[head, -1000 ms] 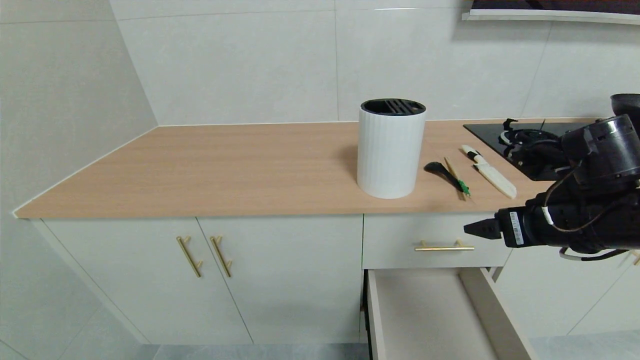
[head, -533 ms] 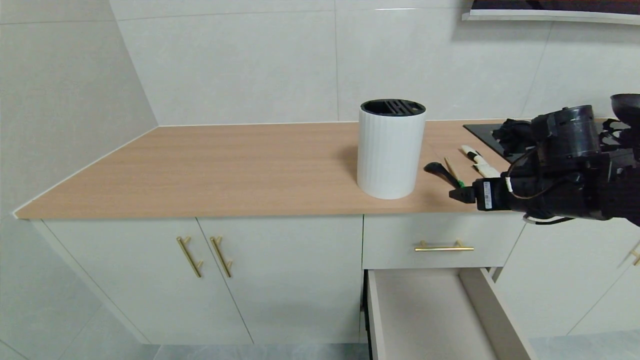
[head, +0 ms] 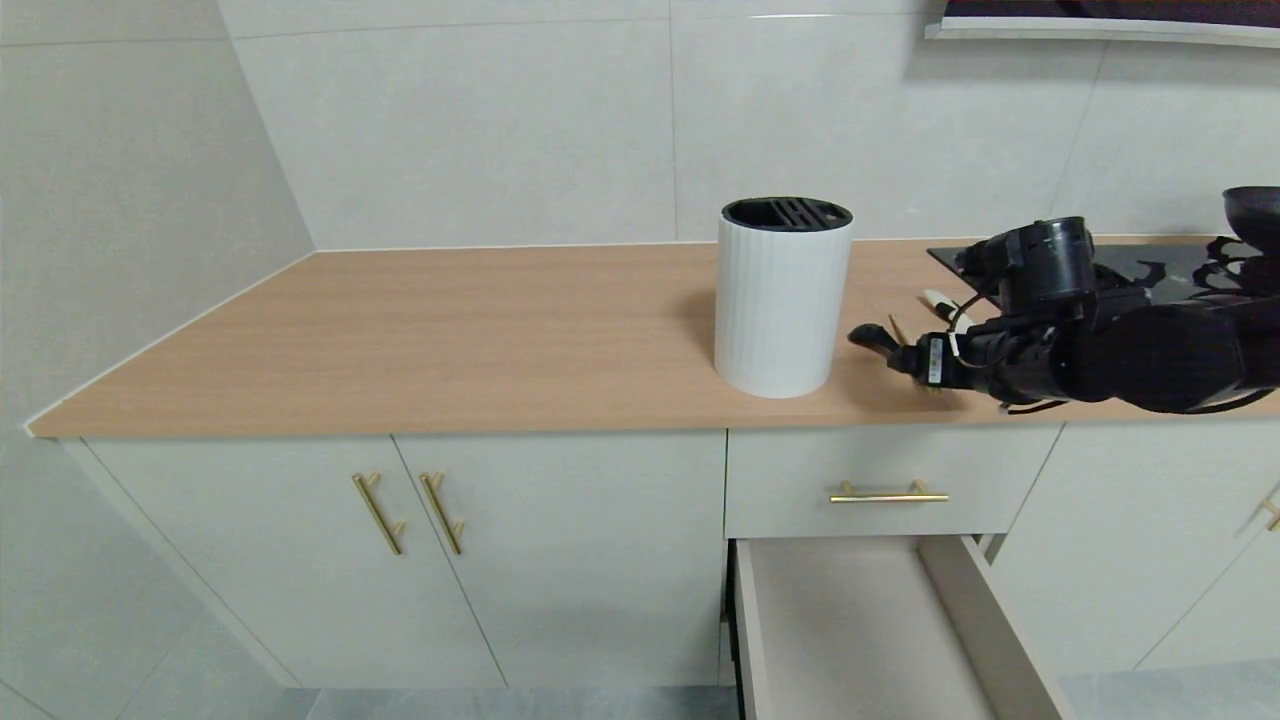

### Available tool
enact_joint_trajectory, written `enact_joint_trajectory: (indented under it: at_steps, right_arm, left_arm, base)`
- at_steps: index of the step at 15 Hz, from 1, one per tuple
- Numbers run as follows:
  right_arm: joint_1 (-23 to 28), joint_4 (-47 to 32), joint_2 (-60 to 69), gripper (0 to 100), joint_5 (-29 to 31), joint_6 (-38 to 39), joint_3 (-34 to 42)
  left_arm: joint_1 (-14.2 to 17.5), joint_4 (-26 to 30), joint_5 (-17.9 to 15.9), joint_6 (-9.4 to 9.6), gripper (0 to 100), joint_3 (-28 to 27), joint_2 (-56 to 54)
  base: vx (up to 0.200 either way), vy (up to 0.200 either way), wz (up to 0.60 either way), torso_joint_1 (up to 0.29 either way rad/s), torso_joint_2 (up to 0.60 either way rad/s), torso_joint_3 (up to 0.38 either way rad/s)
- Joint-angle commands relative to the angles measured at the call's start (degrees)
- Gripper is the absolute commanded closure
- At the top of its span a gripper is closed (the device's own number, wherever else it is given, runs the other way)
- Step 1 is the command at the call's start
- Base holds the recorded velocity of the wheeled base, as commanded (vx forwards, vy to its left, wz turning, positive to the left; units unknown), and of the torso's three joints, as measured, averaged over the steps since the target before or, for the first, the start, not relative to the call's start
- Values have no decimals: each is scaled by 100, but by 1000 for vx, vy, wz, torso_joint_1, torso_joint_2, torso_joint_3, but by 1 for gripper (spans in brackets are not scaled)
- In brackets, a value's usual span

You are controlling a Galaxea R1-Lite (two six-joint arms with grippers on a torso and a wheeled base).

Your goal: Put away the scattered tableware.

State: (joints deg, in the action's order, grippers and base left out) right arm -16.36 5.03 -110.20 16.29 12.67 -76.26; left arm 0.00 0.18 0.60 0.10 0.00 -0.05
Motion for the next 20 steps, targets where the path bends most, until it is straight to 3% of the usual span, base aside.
enact_joint_trajectory:
  at_steps: [1,10,11,20]
  right_arm:
    - [28,6,-309,0,15,34,-90]
    - [195,6,-555,0,94,43,-249]
    - [195,6,-581,100,103,43,-257]
    - [203,-2,-441,100,103,43,-231]
  left_arm:
    - [0,-1,2,-1,0,0,5]
    - [0,-1,2,-1,0,0,5]
    - [0,-1,2,-1,0,0,5]
    - [0,-1,2,-1,0,0,5]
  base:
    - [0,0,0,0,0,0]
    - [0,0,0,0,0,0]
    - [0,0,0,0,0,0]
    - [0,0,0,0,0,0]
